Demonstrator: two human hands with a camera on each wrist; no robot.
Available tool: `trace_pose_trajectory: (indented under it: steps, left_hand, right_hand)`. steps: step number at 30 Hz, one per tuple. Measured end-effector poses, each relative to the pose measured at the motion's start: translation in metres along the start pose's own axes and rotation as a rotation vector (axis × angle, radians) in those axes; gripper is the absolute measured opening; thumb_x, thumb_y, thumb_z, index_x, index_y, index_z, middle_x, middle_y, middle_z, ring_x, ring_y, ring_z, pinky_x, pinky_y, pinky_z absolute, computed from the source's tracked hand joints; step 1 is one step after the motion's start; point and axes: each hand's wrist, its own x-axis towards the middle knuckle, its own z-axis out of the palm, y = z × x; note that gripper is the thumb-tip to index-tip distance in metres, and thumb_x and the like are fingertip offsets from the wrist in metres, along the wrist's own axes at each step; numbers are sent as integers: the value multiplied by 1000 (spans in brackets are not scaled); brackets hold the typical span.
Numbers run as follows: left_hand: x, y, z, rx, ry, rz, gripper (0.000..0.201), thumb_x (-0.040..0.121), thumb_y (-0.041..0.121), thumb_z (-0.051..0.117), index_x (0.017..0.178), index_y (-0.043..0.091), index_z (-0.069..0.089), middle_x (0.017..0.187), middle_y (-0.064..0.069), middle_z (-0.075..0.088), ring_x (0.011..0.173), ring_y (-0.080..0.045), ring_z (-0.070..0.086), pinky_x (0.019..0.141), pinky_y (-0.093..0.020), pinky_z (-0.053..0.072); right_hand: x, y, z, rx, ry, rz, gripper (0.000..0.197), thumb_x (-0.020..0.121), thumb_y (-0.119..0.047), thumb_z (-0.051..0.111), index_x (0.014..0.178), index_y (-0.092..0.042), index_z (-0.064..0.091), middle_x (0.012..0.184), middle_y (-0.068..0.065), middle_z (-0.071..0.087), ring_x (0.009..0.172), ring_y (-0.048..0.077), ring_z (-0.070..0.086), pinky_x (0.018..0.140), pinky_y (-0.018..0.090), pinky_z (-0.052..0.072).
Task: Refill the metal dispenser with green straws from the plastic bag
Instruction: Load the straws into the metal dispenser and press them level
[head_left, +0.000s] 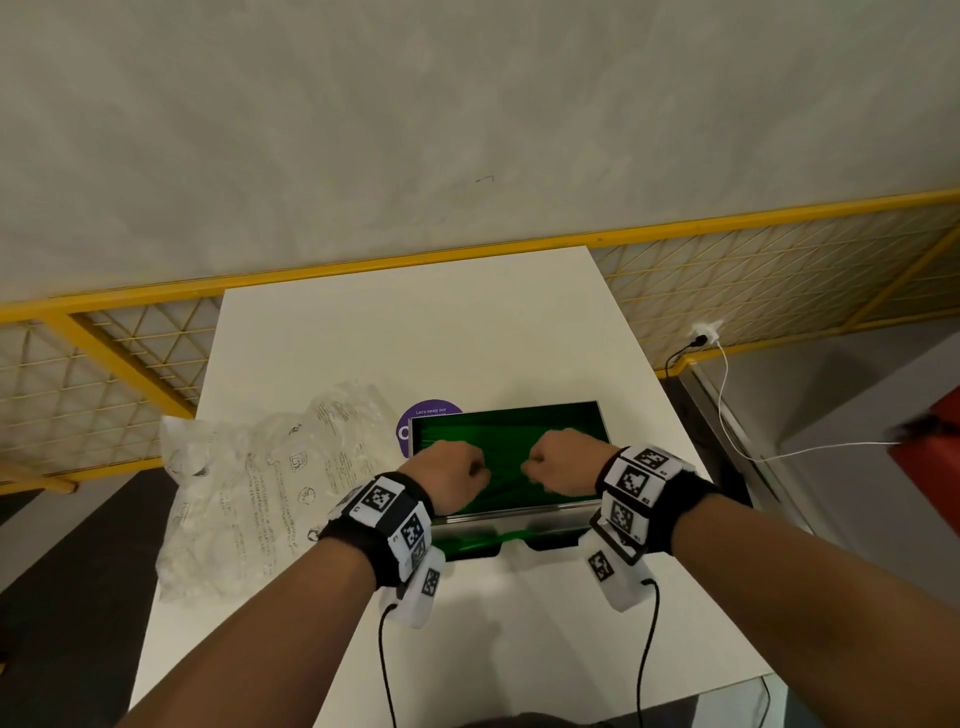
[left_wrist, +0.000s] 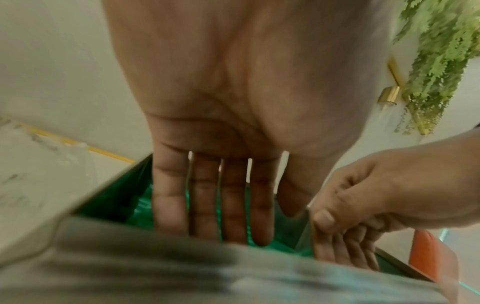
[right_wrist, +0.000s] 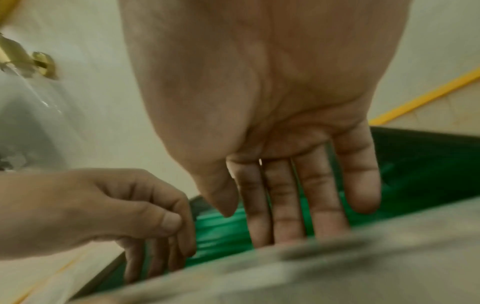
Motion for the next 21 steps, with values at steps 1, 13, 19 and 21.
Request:
trace_pose_trajectory:
  steps: [1,13,19,21]
  left_hand:
    - [0,0,4,28,-38,4,26,94,29,45,101,12,63,101,-10,66,92,-26,61,84,-37,51]
    - [-18,-5,-31,58,-77,9,26,95,30,48,105,13,65,99,-1,62,86,-16,53,77,-25,41]
    - [0,25,7,79,-297,-153,39,94,35,39,64,14,50,71,-7,55,65,-20,47,68,-30,38]
    - [3,26,7,61,-284,-179,38,96,32,36,66,13,50,76,-7,55,72,-21,47,72,-29,37]
  right_hand:
    - [2,-1,5,-7,-51,14,34,96,-31,44,77,-7,61,86,11,62,78,25,58,73,33,48]
    - [10,8,21,-144,-106,66,36,93,-30,44,61,-13,48,72,6,52,70,23,54,65,30,45]
    - [11,4,24,-142,-97,68,33,93,-24,47,116,-4,61,115,14,62,92,24,54,75,27,37]
    - [12,5,27,-110,-97,60,35,94,-23,45,120,-4,59,124,15,59,111,30,56,81,29,39]
